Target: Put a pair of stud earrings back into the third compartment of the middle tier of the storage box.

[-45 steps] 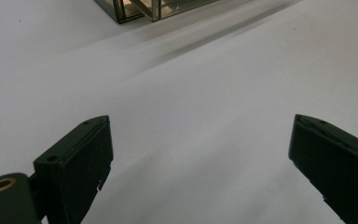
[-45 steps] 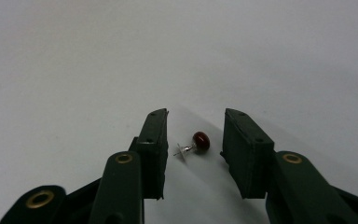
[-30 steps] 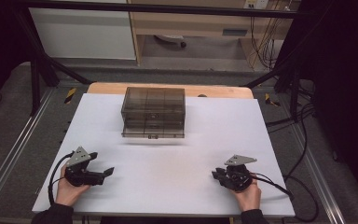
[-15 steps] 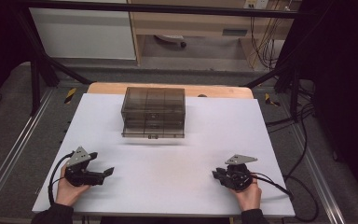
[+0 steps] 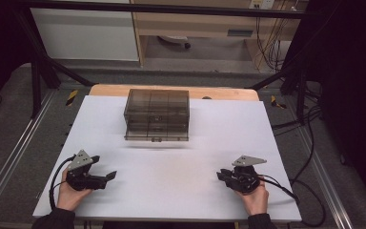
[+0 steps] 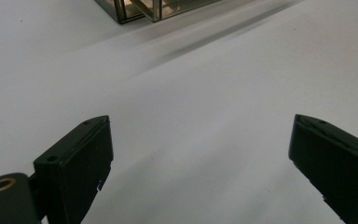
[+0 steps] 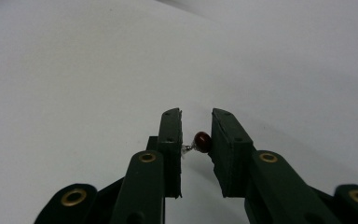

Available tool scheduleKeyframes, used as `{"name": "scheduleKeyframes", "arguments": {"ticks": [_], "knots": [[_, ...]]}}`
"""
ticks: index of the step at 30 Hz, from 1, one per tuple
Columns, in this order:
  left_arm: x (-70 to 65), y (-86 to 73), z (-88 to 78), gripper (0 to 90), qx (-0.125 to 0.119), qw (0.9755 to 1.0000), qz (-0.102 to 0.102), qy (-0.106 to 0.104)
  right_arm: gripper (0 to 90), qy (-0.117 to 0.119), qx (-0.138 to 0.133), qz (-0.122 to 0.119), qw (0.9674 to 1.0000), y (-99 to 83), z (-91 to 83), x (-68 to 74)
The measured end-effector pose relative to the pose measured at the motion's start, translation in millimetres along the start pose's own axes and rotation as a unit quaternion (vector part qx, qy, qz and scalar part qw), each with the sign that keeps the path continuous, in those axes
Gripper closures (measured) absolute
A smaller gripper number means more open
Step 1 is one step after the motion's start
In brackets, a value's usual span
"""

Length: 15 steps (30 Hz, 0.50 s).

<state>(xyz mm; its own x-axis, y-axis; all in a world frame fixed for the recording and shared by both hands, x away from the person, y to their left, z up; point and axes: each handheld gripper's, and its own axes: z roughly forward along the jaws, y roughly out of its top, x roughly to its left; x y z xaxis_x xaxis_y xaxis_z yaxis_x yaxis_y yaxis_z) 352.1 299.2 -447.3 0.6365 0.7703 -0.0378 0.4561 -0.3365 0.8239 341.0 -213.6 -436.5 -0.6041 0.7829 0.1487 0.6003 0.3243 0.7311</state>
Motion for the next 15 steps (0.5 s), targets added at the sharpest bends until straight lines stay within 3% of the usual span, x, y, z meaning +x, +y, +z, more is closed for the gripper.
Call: {"name": "scheduleKeyframes", "arguments": {"ticks": [15], "knots": [[0.2,-0.2,0.0,6.0,0.001,1.0000,0.000,0.000,74.4,0.003,-0.026,-0.024,0.9994,34.9,5.3,10.4]]}}
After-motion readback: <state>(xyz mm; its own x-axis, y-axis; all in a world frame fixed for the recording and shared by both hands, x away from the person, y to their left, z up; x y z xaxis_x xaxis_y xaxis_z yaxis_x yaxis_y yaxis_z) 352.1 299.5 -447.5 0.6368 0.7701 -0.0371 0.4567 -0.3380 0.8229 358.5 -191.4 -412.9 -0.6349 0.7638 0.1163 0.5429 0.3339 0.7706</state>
